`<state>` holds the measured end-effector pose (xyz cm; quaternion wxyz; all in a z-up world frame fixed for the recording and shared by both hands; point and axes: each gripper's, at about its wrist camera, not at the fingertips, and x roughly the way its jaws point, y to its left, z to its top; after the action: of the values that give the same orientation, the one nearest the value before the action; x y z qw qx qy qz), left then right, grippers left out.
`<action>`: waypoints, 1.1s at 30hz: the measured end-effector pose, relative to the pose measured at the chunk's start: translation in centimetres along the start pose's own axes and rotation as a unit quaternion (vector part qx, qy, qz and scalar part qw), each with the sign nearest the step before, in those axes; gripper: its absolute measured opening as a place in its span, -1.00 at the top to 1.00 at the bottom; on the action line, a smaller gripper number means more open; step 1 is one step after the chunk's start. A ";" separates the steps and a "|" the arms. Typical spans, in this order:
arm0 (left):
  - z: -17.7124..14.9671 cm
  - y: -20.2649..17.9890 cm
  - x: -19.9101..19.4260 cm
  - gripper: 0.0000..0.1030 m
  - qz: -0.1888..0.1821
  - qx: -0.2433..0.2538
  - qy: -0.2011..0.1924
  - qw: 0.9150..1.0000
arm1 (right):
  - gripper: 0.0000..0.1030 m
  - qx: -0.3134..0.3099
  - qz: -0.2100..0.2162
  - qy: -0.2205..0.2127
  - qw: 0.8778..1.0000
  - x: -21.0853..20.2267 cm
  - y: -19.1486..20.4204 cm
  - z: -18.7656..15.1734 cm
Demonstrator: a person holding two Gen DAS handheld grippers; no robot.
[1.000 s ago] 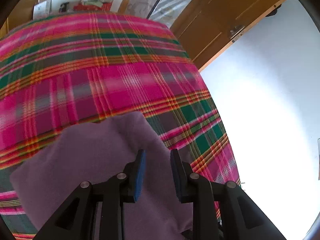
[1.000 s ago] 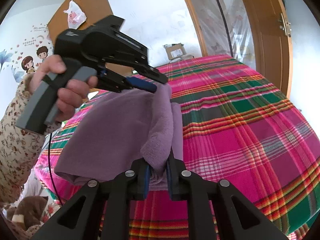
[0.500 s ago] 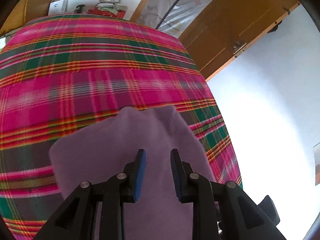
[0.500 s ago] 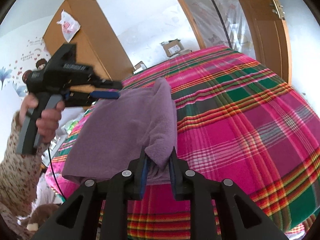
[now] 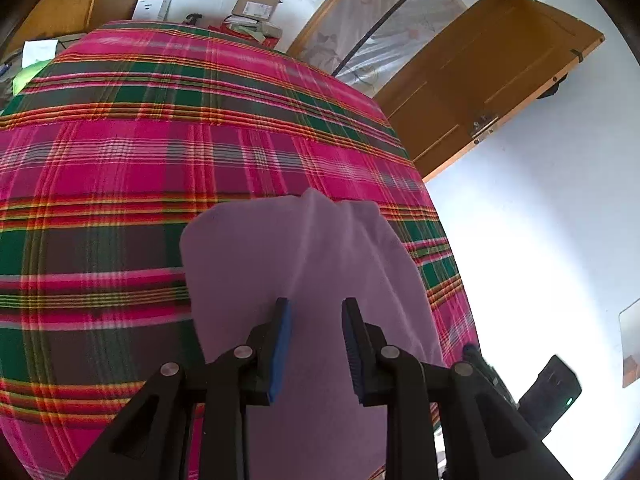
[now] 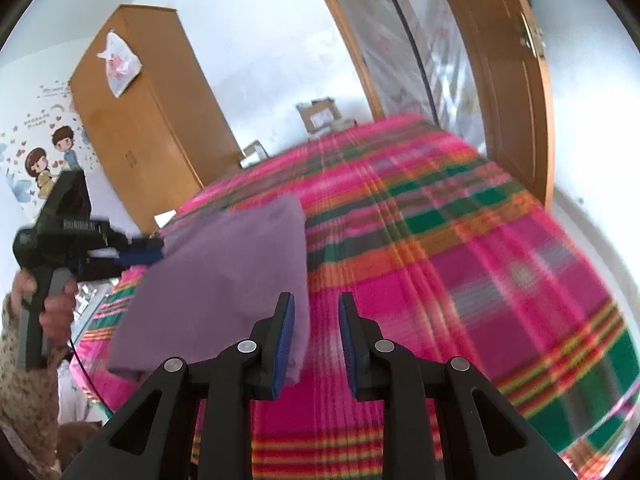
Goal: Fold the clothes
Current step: 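Lay the folded end onto the pants stack and open the right gripper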
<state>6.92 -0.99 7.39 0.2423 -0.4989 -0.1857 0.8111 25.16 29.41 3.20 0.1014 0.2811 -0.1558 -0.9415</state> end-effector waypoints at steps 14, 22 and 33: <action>-2.0 2.1 -2.0 0.30 -0.024 -0.021 -0.025 0.999 | 0.55 -0.049 -0.008 0.061 0.997 3.4 0.7 -1.2; -3.3 4.6 -1.9 0.03 -0.037 -0.033 -0.008 0.999 | 0.32 -0.048 0.018 0.086 0.995 3.1 -0.3 0.1; -3.6 5.8 0.1 -0.14 -0.083 -0.046 0.031 0.995 | -0.18 -0.001 0.113 0.162 0.980 8.6 -2.1 3.5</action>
<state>8.94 -5.40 2.60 0.2908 -0.5176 -0.2560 0.7629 15.85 29.83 0.97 0.2315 0.4102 -0.1668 -0.8662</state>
